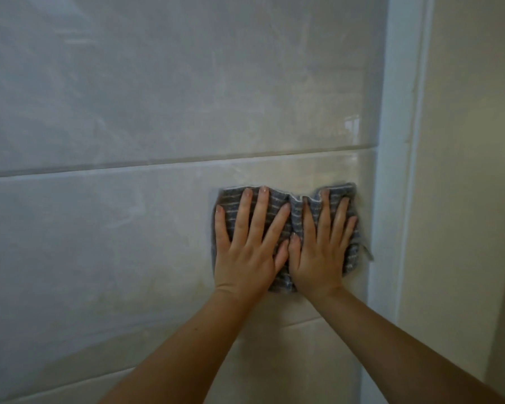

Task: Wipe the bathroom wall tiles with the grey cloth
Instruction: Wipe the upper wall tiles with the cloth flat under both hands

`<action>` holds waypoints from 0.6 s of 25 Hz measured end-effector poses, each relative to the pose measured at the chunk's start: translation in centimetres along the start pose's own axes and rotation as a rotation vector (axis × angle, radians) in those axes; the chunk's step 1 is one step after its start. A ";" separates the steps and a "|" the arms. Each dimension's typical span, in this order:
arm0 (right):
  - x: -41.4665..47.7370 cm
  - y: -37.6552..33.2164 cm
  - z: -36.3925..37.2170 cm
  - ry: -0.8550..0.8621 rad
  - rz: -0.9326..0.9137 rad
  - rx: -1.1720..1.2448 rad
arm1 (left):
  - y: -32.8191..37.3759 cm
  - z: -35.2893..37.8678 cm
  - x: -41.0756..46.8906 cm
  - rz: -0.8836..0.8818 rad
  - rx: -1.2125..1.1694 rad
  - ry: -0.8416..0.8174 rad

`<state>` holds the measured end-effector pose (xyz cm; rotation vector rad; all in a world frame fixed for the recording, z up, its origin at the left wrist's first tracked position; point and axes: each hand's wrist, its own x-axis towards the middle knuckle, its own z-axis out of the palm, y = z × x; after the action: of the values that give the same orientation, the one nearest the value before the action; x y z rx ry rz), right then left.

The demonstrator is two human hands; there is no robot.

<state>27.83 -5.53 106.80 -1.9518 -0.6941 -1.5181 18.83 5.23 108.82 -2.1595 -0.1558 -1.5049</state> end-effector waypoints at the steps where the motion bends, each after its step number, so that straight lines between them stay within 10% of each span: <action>1: 1.0 0.1 -0.2 -0.001 -0.030 -0.003 | -0.1 -0.2 0.7 -0.009 -0.002 0.010; 15: 0.1 4.5 0.4 0.039 0.100 0.050 | 4.3 1.4 1.2 -0.006 -0.127 0.045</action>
<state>31.25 -8.38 106.33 -1.8867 -0.6028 -1.4608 22.05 1.89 108.10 -2.2226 -0.0530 -1.6044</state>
